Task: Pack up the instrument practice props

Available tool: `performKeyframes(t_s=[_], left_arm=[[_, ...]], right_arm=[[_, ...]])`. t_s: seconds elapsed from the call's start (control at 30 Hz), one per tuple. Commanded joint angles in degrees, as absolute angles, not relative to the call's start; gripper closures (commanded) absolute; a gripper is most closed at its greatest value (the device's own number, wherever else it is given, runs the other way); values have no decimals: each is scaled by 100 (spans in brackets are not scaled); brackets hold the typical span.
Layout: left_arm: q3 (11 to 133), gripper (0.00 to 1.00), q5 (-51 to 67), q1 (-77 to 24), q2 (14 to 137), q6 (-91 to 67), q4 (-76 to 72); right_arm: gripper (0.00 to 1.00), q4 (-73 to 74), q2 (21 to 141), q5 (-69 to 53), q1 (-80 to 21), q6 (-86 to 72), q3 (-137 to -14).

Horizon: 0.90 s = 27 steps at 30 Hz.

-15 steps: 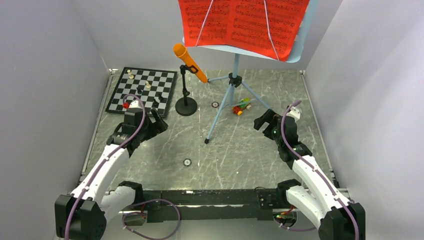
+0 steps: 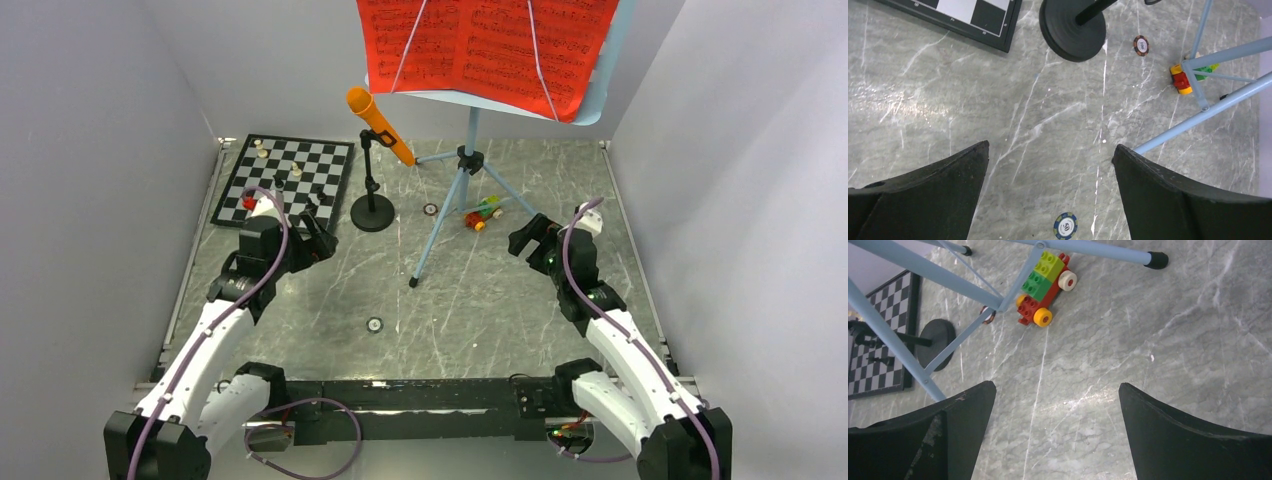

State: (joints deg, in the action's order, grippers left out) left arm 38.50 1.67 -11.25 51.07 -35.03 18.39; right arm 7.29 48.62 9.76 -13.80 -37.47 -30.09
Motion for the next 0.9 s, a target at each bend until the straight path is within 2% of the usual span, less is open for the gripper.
performKeyframes(t_s=[0.0, 0.17, 0.3, 0.47, 0.57, 0.77, 0.87], left_arm=[[3783, 1, 397, -1159, 4860, -3153, 1228], [3982, 1, -335, -1937, 4747, -2501, 934], [4082, 2, -834, -2426, 5188, -1863, 301], [3692, 5, -899, -2427, 5813, -1217, -1531], [3930, 8, -649, -2363, 6259, -794, -2080], [4717, 26, 701, -1799, 7132, -911, -2531], [4827, 26, 1026, -1757, 7417, -679, -2887]], right_arm=[[1, 456, 4627, 615, -1362, -3430, -3196], [2, 140, 4572, 251, -1388, -3403, -3039], [2, 22, 4530, 33, -1413, -3480, -2902], [2, 26, 4419, -187, -1441, -3409, -2924], [2, 38, 4330, -226, -1450, -3389, -2923], [2, 121, 4200, -275, -1459, -3357, -2851], [2, 207, 4165, -262, -1459, -3270, -2865]])
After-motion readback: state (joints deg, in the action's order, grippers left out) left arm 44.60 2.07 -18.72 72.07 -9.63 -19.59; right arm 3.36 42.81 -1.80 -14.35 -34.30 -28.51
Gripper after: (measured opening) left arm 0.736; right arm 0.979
